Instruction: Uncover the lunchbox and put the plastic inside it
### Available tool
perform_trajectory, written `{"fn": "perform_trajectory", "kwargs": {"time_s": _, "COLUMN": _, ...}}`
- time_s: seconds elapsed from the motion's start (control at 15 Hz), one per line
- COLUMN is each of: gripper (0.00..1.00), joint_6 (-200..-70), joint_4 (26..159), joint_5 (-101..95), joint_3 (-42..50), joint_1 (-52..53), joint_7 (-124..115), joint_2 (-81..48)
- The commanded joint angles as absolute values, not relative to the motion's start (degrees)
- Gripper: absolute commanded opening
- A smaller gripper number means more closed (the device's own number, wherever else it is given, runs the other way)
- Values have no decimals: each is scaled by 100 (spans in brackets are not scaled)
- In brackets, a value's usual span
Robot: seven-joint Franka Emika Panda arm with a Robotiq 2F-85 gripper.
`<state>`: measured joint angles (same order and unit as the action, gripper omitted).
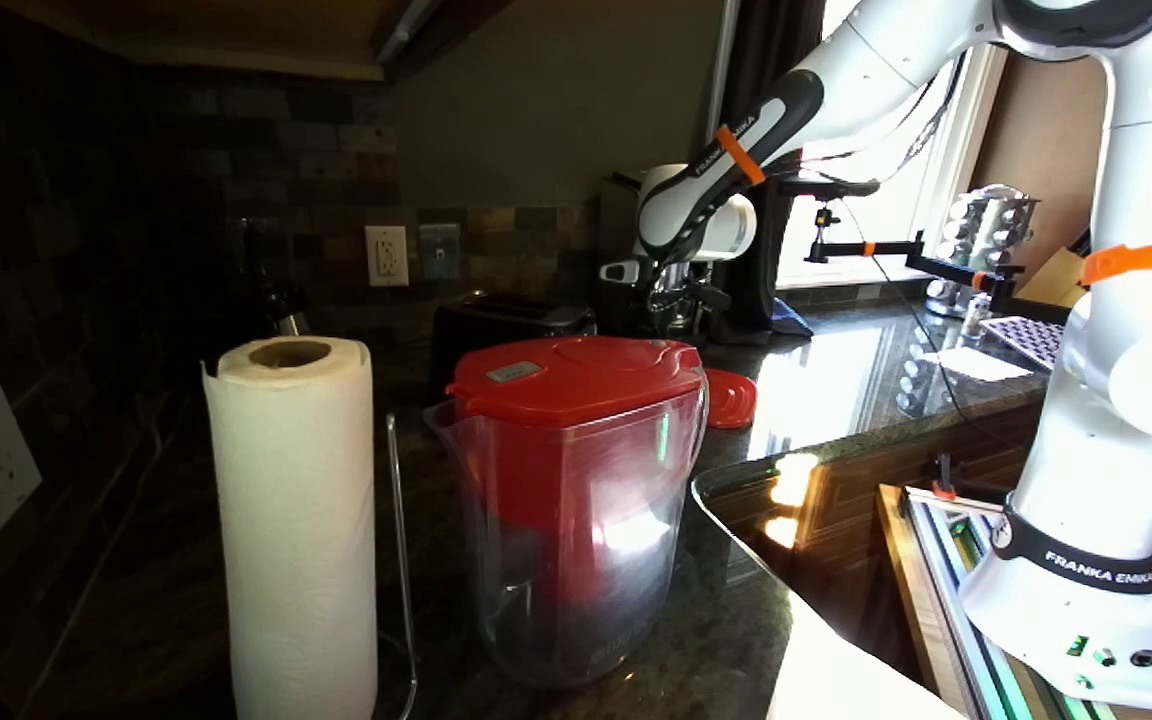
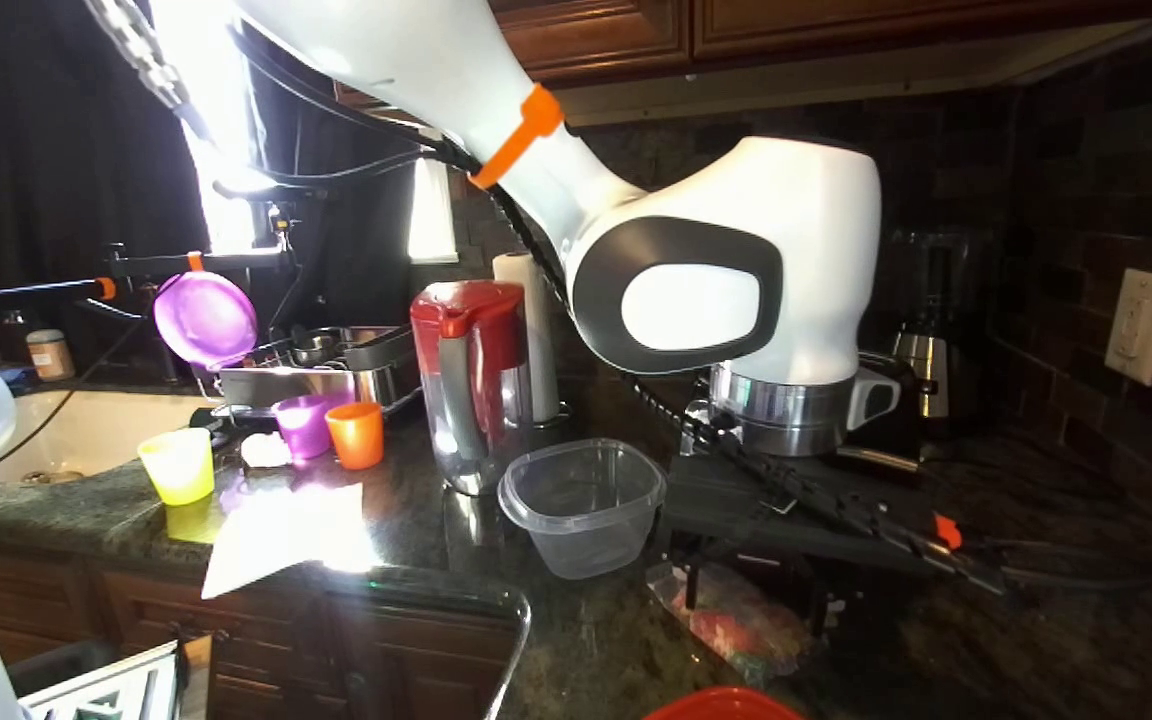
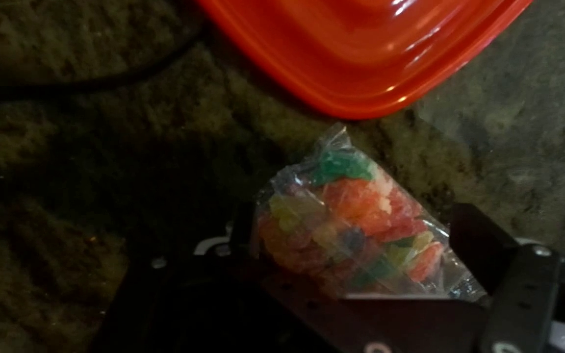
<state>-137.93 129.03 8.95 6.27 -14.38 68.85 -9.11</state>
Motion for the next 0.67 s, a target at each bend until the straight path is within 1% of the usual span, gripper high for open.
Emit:
{"fn": "perform_trajectory", "kwargs": {"time_s": 0.0, "gripper": 100, "joint_6": -14009, "joint_4": 13031, "joint_5": 1145, "joint_3": 578, "joint_1": -1458, "joint_7": 7454, "joint_2": -885}}
{"fn": "perform_trajectory", "kwargs": {"time_s": 0.47, "gripper": 100, "joint_6": -14069, "joint_4": 13012, "joint_5": 1633, "joint_3": 536, "joint_1": -1462, "joint_7": 8096, "joint_2": -1029}}
{"fn": "perform_trajectory", "kwargs": {"time_s": 0.53, "gripper": 99, "joint_6": -14065, "joint_4": 13006, "joint_5": 1656, "joint_3": 534, "joint_1": -1461, "joint_7": 8154, "joint_2": -1056}}
{"fn": "perform_trajectory", "kwargs": {"time_s": 0.6, "gripper": 96, "joint_6": -14101, "joint_4": 13007, "joint_5": 1684, "joint_3": 528, "joint_1": -1460, "joint_7": 8207, "joint_2": -1086}}
